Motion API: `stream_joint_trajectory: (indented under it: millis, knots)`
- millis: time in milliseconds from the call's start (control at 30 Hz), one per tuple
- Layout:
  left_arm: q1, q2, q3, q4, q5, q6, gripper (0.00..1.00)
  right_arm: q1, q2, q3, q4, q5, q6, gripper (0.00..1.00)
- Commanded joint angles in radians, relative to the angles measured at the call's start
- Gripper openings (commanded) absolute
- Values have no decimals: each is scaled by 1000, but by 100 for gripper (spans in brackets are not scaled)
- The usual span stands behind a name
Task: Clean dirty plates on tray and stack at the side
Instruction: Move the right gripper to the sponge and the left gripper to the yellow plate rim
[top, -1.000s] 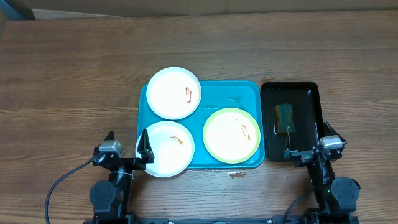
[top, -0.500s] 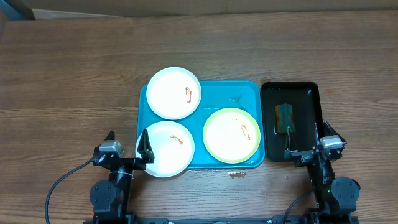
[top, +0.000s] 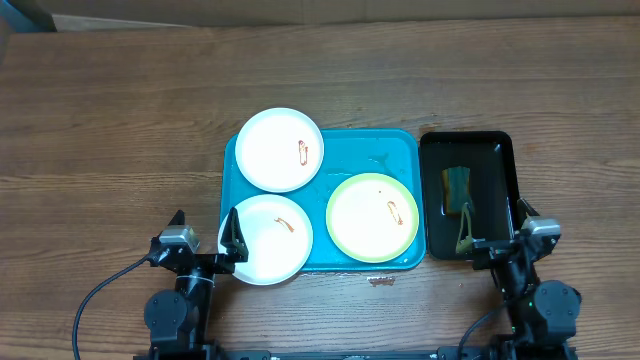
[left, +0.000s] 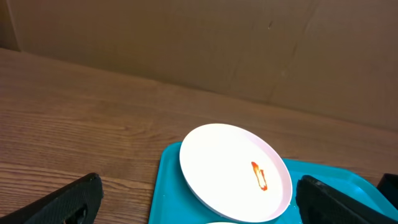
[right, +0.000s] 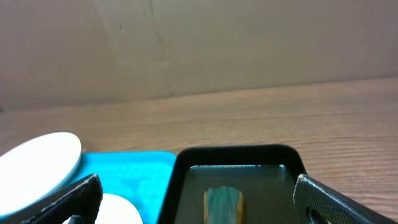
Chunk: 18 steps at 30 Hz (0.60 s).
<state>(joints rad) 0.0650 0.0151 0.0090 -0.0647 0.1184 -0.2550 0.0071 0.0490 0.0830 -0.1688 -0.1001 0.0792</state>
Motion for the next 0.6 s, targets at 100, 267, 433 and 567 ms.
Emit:
stream_joint_trajectory:
  millis: [100, 267, 433, 567]
  knots:
    - [-7, -10, -4, -3, -6, 12, 100, -3, 195, 275, -86, 21, 60, 100]
    - [-7, -10, -4, -3, -6, 13, 100, -3, 499, 564, -295, 19, 44, 100]
    - [-7, -10, -4, -3, -6, 12, 100, -3, 867, 920, -616, -8, 45, 100]
    - [-7, -10, -4, -2, -8, 13, 100, -3, 1090, 1168, -858, -73, 45, 100]
